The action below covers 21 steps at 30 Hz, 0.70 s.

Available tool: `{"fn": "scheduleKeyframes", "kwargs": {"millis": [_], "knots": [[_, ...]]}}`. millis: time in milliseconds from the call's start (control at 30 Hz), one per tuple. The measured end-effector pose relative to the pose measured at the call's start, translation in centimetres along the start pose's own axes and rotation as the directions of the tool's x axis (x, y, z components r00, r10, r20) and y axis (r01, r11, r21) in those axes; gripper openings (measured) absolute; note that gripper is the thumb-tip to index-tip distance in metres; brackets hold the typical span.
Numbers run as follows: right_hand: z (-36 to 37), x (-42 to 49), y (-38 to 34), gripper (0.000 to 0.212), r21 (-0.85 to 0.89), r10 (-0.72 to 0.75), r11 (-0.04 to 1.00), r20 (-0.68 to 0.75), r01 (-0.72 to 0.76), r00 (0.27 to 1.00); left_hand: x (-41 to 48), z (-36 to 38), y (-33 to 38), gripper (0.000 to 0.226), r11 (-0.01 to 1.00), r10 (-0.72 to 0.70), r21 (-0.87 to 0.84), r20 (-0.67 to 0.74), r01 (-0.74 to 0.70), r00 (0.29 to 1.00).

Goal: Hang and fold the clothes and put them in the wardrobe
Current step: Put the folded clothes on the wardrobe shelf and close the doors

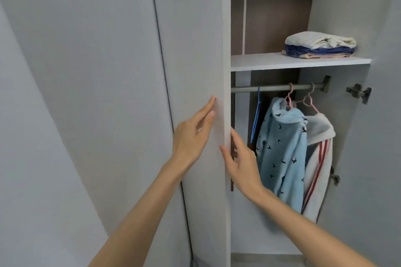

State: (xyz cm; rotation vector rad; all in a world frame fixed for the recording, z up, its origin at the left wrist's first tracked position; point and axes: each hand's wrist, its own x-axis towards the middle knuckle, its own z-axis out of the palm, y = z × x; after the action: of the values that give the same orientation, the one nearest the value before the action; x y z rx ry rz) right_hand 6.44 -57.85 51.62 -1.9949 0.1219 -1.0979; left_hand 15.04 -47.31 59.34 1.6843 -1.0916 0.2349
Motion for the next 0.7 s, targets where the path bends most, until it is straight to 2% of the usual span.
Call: {"fn": "scheduleKeyframes", "kwargs": {"millis": [167,233,367,433,500,700], "knots": [[-5.7,3.3,3.7,0.038,-0.007,0.091,0.996,-0.047,-0.092,0.995,4.1,5.5,-0.1,0.054,0.967,0.143,0.188,0.165,-0.173,0.976],[-7.9,5.2,5.3,0.038,-0.017,0.118,0.993,-0.044,-0.119,0.992,6.1,8.0,-0.9,0.06,0.916,0.184,0.306,0.253,-0.259,0.95],[-10.4,9.0,9.3,0.036,-0.006,0.15,0.989,-0.037,-0.15,0.988,9.8,12.0,-3.9,0.081,0.768,0.172,0.535,0.359,-0.353,0.917],[-11.2,10.6,11.4,0.038,0.006,0.157,0.988,-0.02,-0.156,0.987,11.3,13.4,-5.2,0.095,0.703,0.181,0.596,0.376,-0.387,0.909],[-11.8,12.0,13.2,0.039,0.011,0.165,0.986,-0.007,-0.165,0.986,12.5,14.7,-6.3,0.106,0.681,0.195,0.614,0.373,-0.399,0.907],[-12.7,16.0,17.4,0.037,0.019,0.187,0.982,0.022,-0.188,0.982,15.8,18.9,-8.6,0.125,0.591,0.225,0.732,0.254,-0.339,0.941]]}}
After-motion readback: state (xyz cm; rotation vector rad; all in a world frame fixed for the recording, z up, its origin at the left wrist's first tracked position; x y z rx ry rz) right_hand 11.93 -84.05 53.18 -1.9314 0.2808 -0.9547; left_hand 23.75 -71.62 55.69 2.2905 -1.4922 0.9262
